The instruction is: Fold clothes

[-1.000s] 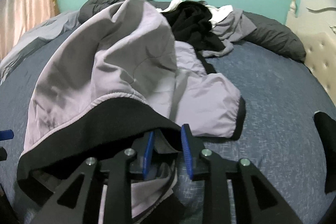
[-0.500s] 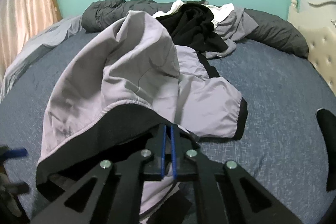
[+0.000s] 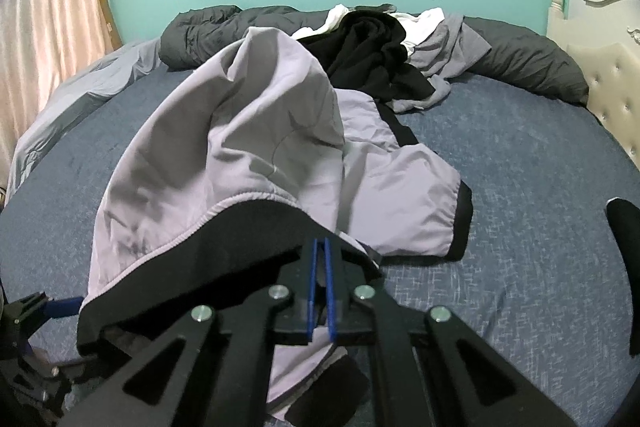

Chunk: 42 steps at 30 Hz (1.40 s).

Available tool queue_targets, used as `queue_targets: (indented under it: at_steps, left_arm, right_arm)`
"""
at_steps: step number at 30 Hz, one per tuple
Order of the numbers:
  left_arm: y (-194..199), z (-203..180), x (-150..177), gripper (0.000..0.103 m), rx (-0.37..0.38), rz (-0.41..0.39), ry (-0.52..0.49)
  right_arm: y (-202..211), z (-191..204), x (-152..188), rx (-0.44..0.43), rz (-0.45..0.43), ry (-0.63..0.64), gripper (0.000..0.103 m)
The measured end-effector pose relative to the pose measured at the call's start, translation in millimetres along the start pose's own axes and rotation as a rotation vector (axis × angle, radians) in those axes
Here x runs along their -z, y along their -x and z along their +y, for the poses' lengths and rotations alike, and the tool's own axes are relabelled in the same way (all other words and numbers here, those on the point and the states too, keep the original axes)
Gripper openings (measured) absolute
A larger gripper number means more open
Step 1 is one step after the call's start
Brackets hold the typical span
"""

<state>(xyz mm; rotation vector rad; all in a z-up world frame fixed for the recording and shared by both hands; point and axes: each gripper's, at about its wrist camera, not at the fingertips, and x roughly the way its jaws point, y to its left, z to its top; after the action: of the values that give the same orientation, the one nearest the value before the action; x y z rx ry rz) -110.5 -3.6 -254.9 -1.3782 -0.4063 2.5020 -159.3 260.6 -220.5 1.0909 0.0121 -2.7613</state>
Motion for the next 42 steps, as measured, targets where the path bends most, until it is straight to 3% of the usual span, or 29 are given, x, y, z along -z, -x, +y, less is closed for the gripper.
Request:
queue_targets:
  at_steps: [2, 5, 7, 9, 11, 13, 15, 18, 26, 33, 35, 36, 37, 40, 42]
  left_arm:
    - [-3.1, 7.4, 0.5, 0.058, -0.01, 0.01, -0.003]
    - [-3.4, 17.0, -0.2, 0.047, -0.011, 0.007, -0.005]
    - [-1.2, 23.2, -2.9, 0.037, -0.001, -0.004, 0.001]
    - [1.8, 22.7, -5.7, 0.03, 0.002, -0.015, -0.021]
    - [5.4, 20.9, -8.8, 0.028, 0.005, -0.029, -0.05]
    - [7.4, 22.7, -11.5, 0.028, 0.01, -0.035, -0.052]
    - [8.0, 24.9, -13.3, 0.027, 0.011, -0.037, -0.052]
    - [7.5, 26.1, -12.1, 0.024, 0.011, -0.035, -0.06]
    - [5.8, 30.1, -16.5, 0.02, 0.011, -0.042, -0.056]
    - [2.5, 34.2, -14.6, 0.02, 0.015, -0.035, -0.054]
    - [0.8, 35.1, -16.2, 0.018, 0.016, -0.034, -0.056]
    - [0.8, 35.2, -17.6, 0.017, 0.016, -0.036, -0.058]
    - [2.3, 34.9, -19.6, 0.015, 0.016, -0.04, -0.061]
    - [8.9, 33.8, -26.5, 0.011, 0.011, -0.058, -0.071]
    - [17.4, 32.9, -34.0, 0.008, 0.004, -0.074, -0.079]
  right_arm:
    - [-3.3, -1.7, 0.0, 0.002, 0.005, -0.025, 0.004]
    - [-11.2, -5.3, 0.4, -0.006, 0.023, -0.059, 0.006]
    - [-16.2, -7.8, 2.8, -0.001, 0.025, -0.074, 0.022]
    - [-18.0, -9.3, 6.4, -0.005, 0.014, -0.076, 0.026]
    - [-17.8, -7.7, 9.5, -0.007, 0.002, -0.056, 0.031]
    - [-18.0, -2.7, 11.0, -0.02, -0.005, -0.029, 0.048]
    - [-17.0, 3.2, 12.4, -0.042, -0.005, 0.003, 0.055]
    - [-7.9, 11.2, 16.0, -0.047, -0.035, 0.05, 0.055]
    - [-34.6, 19.8, 18.5, 0.028, 0.041, 0.156, 0.056]
    - [-49.8, 29.1, 11.1, 0.072, 0.013, 0.237, 0.056]
    - [-51.8, 30.0, 8.5, 0.07, 0.01, 0.25, 0.052]
    - [-53.1, 30.4, 7.3, 0.069, 0.011, 0.256, 0.037]
    - [-55.2, 31.3, 6.0, 0.072, 0.018, 0.265, 0.015]
    - [-51.9, 29.9, 1.2, 0.073, -0.003, 0.259, 0.002]
    - [-42.8, 28.7, -5.0, 0.066, -0.038, 0.237, 0.0]
